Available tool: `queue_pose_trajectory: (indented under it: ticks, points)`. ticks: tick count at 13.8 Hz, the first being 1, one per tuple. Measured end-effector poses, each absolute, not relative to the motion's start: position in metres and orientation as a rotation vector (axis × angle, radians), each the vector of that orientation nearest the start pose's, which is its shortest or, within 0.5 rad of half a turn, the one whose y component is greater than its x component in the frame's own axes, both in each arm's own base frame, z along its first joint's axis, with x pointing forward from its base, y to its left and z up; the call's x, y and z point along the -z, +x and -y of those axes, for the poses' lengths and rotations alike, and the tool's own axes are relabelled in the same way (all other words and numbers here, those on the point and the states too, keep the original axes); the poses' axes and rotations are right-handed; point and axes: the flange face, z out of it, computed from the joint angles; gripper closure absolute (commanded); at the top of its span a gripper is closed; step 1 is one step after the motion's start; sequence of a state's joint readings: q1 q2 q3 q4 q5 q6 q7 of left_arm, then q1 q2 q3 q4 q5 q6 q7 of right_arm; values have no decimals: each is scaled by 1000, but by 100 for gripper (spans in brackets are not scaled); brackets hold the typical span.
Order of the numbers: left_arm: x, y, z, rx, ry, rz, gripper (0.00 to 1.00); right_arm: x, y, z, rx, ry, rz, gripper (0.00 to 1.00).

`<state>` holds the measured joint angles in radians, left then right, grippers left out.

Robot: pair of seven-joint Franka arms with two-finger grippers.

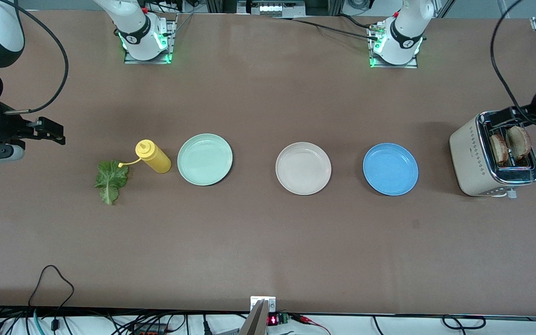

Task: Make sandwich in beige plate with both arms
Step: 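Move the left gripper over the toaster toward the bread slices, then grasp a bread slice with the left gripper and lift it out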

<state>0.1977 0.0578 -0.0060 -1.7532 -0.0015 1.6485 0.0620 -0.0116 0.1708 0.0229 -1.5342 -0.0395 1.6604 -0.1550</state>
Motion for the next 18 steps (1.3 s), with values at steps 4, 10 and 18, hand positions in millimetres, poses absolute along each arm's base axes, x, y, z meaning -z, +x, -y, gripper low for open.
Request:
queue_pose_trajectory:
  ticks: [4, 10, 18]
  points:
    - [-443, 561, -160, -416, -3136, 242, 0, -550, 610, -5, -74, -3157, 278, 0]
    - [-377, 567, -186, -545, -3113, 281, 10, -550, 610, -7, -73, -3156, 285, 0]
    - [-362, 565, -195, -584, -3112, 306, 35, -550, 610, -7, -69, -3156, 285, 0]
